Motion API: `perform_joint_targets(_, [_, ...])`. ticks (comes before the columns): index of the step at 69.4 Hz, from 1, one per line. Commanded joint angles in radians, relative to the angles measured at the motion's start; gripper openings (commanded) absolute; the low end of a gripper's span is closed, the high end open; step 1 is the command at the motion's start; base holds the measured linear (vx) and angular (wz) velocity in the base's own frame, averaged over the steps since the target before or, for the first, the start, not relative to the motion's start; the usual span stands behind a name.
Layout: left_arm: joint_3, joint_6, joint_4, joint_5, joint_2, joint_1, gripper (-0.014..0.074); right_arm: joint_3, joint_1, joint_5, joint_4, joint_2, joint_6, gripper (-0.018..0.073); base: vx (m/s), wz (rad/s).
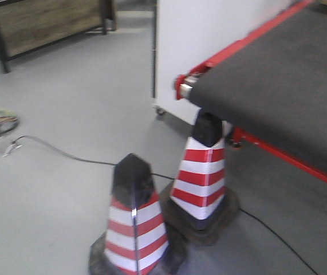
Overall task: Move and align brake pads A on conveyor
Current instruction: 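Turn the base to face the conveyor belt, pads held above it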
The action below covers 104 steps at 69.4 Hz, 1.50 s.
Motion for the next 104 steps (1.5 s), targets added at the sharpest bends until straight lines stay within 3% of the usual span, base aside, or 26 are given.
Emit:
perform_joint_targets(1, [-0.031, -0.002, -0.011, -0.098, 0.004, -0.007, 0.0183, -0.031, -0.001, -0.097, 0.001, 0.006, -0.01, 0.0097, 0.23, -0.75])
perform_joint_targets(58, [-0.031, -0.002, -0.011, -0.098, 0.004, -0.007, 0.0183, -0.031, -0.001, -0.097, 0.001, 0.006, -0.011, 0.0097, 0.17, -0.69])
perform_joint_targets(104, [-0.031, -0.002, -0.011, -0.098, 0.004, -0.007, 0.0183, -0.031, -0.001, -0.097, 0.001, 0.006, -0.011, 0.0097, 0.28, -0.25])
